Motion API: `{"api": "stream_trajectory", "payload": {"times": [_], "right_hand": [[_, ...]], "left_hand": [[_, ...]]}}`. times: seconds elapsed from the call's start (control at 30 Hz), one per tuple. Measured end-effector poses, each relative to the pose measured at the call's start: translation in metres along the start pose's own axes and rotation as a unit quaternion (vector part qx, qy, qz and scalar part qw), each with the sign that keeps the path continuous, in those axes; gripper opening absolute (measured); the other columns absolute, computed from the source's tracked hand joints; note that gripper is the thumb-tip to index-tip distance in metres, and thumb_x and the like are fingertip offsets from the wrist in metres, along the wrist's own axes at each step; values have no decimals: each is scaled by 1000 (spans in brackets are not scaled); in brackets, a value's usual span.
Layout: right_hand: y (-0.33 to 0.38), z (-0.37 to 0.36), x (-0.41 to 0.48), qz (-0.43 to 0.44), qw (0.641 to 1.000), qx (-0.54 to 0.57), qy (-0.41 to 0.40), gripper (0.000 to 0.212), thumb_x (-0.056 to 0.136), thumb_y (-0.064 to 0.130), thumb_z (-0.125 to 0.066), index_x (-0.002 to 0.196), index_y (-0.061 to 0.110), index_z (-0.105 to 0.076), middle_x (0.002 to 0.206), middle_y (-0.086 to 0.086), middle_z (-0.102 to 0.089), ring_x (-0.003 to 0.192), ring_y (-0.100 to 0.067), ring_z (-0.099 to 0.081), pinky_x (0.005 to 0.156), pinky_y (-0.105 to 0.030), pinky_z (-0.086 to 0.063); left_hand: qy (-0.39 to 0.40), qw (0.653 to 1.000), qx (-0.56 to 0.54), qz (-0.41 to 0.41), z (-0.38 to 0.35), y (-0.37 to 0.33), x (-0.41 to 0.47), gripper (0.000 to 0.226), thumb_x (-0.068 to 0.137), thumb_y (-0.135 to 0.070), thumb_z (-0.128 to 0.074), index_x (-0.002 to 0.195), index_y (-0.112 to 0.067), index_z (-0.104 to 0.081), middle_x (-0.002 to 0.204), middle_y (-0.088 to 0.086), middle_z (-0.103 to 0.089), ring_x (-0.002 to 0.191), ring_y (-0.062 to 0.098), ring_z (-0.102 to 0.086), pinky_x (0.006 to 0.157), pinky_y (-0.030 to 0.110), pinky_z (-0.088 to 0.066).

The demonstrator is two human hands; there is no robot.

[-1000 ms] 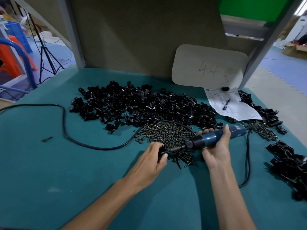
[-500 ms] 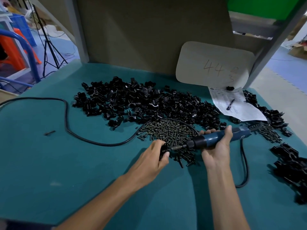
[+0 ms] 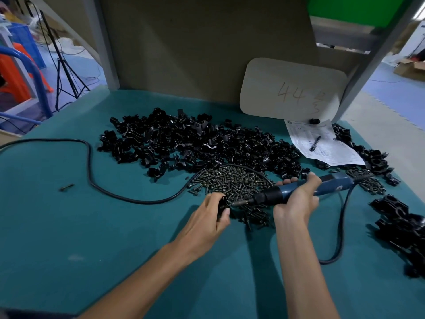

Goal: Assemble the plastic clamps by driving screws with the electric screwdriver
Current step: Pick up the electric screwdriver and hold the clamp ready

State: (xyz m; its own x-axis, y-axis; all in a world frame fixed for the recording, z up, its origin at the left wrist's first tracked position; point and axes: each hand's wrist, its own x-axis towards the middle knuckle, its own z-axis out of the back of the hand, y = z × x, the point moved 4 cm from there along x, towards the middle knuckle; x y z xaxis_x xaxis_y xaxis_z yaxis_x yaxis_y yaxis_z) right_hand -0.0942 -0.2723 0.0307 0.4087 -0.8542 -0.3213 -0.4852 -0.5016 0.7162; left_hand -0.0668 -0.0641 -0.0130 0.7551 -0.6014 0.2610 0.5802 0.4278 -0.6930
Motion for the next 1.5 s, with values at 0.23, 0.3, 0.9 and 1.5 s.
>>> {"api": "stream_trajectory", "payload": {"times": [0.23,0.3,0.9,1.5], "right_hand": [[-5,-4,3,-9,1000,-2,5,24,94,28,-64,103,15,-47,72,-1,-55,53,-15,-55,55,-29,-51],[-6,-3,3,-10,1000,3,9,26,93,29,-65,105,14,-47,71,-1,-55,52,-14,-55,54,-29,-51],[0,-15,7,-7,993,46,112,89,89,-6,-70,150,39,-23,103,-8,-60,65,-16,-61,64,-36,-57],[9,-6,17,-21,995,-20,92,72,93,15,-74,144,22,-24,107,-10,-60,72,-19,-63,69,-38,-60]], "left_hand": [[0,1000,7,-7,0,0,1,20,104,-50,-30,108,-31,-33,93,-12,-37,74,-2,-40,61,15,-36],[1,1000,5,-6,0,0,1,20,104,-50,-30,106,-30,-33,92,-12,-37,74,-3,-40,61,15,-37],[-4,999,-44,30,3,3,3,16,104,-47,-35,101,-31,-35,82,-9,-42,63,6,-38,52,21,-30],[-21,996,-80,29,4,3,2,12,102,-49,-38,100,-37,-36,80,-9,-46,64,5,-42,53,22,-36]]}}
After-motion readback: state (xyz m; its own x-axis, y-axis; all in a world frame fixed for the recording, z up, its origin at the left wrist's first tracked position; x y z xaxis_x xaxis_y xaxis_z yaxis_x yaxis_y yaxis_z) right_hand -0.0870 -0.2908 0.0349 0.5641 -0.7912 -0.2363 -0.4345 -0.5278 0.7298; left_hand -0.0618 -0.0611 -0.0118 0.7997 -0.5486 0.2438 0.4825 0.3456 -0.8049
